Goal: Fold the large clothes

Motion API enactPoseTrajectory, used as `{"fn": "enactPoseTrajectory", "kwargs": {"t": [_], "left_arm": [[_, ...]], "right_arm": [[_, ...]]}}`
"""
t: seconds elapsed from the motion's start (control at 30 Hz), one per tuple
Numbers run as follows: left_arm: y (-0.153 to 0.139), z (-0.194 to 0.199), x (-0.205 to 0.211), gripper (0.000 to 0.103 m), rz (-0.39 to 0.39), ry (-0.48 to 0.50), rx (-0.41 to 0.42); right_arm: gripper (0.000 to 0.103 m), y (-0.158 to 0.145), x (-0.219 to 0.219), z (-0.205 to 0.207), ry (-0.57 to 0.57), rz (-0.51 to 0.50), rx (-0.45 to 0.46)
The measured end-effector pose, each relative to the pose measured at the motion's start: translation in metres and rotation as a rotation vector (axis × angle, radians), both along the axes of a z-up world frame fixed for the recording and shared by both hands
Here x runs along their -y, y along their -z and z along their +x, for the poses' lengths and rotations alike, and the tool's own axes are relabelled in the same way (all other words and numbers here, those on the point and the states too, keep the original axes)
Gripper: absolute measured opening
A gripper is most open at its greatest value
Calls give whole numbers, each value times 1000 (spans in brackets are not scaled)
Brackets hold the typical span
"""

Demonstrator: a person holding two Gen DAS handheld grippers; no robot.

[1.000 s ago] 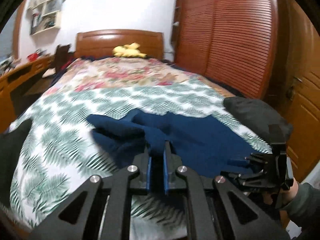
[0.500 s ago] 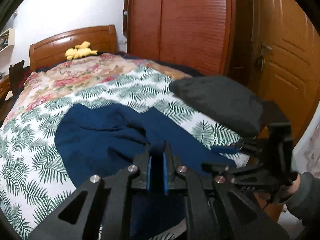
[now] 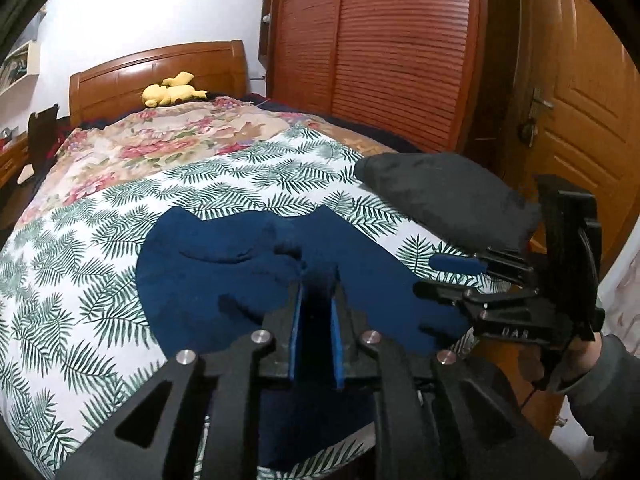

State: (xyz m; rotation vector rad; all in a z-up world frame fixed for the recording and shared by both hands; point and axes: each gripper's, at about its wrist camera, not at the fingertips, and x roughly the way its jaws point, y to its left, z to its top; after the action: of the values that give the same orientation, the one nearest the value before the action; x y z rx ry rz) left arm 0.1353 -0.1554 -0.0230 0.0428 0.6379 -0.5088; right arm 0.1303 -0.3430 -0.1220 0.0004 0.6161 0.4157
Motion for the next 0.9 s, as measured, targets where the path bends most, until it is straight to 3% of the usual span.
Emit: {"fn": "enactPoseTrajectory", "kwargs": {"t": [0.3,0.53,0.9], "left_arm": [[-5,-11,-48,14,-23,-8,11],[13,-8,-71,14,-63,-18,-50],[21,-15,-99,14,-76,-52,-79]], "right_arm": [[47,-32,-32,16,-37,86,32],[48,-59,-80,36,-73,15,82],[49,-57,-129,54,-179,10,35]]}}
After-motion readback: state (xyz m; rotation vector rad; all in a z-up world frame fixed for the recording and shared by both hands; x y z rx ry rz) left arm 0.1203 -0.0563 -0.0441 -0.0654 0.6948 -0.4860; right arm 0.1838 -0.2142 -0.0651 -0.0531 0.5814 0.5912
